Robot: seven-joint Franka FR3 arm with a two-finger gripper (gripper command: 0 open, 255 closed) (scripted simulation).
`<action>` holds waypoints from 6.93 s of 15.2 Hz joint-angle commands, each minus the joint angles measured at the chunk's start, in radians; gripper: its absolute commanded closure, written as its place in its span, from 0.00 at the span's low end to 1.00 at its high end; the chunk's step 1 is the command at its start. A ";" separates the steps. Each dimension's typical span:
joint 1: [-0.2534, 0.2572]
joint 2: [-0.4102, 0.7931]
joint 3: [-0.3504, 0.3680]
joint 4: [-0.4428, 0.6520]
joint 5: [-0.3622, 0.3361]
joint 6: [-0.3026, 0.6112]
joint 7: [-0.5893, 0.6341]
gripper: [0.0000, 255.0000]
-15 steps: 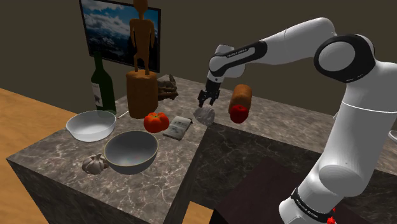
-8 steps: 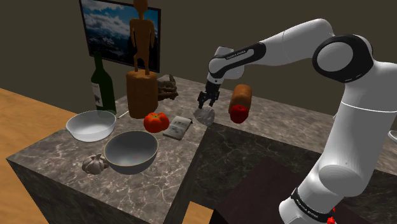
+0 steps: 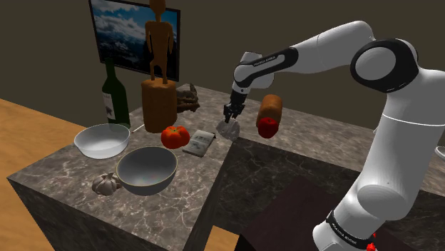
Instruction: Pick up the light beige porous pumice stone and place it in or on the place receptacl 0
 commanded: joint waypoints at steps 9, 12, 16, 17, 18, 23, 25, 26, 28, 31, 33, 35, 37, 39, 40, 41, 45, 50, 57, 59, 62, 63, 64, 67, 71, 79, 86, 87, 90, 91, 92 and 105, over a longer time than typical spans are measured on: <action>0.001 -0.032 -0.002 0.037 -0.010 -0.071 0.013 1.00; 0.001 -0.046 -0.003 0.059 -0.015 -0.107 0.019 1.00; 0.001 -0.062 -0.005 0.093 -0.020 -0.156 0.027 1.00; 0.001 -0.066 -0.005 0.102 -0.021 -0.169 0.029 1.00; 0.001 -0.069 -0.005 0.111 -0.023 -0.181 0.030 1.00; 0.000 -0.083 -0.006 0.161 -0.028 -0.244 0.039 1.00; 0.000 -0.087 -0.006 0.183 -0.029 -0.270 0.043 1.00; 0.000 -0.088 -0.007 0.194 -0.030 -0.283 0.044 1.00; -0.001 -0.091 -0.007 0.217 -0.032 -0.308 0.047 1.00; -0.001 -0.094 -0.007 0.254 -0.034 -0.348 0.052 1.00; -0.002 -0.094 -0.008 0.280 -0.035 -0.374 0.055 1.00; -0.002 -0.094 -0.008 0.308 -0.035 -0.401 0.058 1.00; 0.011 -0.105 0.001 0.298 -0.039 -0.399 0.081 1.00; 0.036 -0.124 0.021 0.277 -0.045 -0.392 0.126 1.00; 0.049 -0.132 0.030 0.268 -0.048 -0.389 0.149 1.00; 0.062 -0.139 0.040 0.261 -0.051 -0.386 0.172 1.00; 0.112 -0.158 0.082 0.245 -0.062 -0.378 0.265 1.00; 0.173 -0.159 0.135 0.252 -0.077 -0.375 0.383 1.00; 0.261 -0.120 0.208 0.315 -0.105 -0.386 0.550 1.00; 0.287 -0.099 0.227 0.345 -0.116 -0.392 0.598 1.00; 0.329 -0.061 0.255 0.401 -0.136 -0.406 0.669 1.00; 0.343 -0.045 0.264 0.423 -0.143 -0.412 0.693 1.00; 0.357 -0.029 0.272 0.447 -0.151 -0.418 0.716 1.00; 0.404 0.027 0.295 0.528 -0.176 -0.443 0.786 1.00; 0.481 0.131 0.322 0.683 -0.220 -0.494 0.882 1.00; 0.472 0.109 0.319 0.543 -0.214 -0.375 0.878 1.00; 0.468 0.106 0.318 0.445 -0.213 -0.280 0.877 1.00; 0.468 0.107 0.317 0.433 -0.213 -0.267 0.877 1.00; 0.467 0.111 0.316 0.397 -0.215 -0.228 0.877 1.00; 0.467 0.111 0.316 0.390 -0.215 -0.220 0.877 1.00; 0.467 0.112 0.316 0.390 -0.215 -0.220 0.877 1.00; 0.466 0.102 0.317 0.410 -0.212 -0.249 0.875 0.00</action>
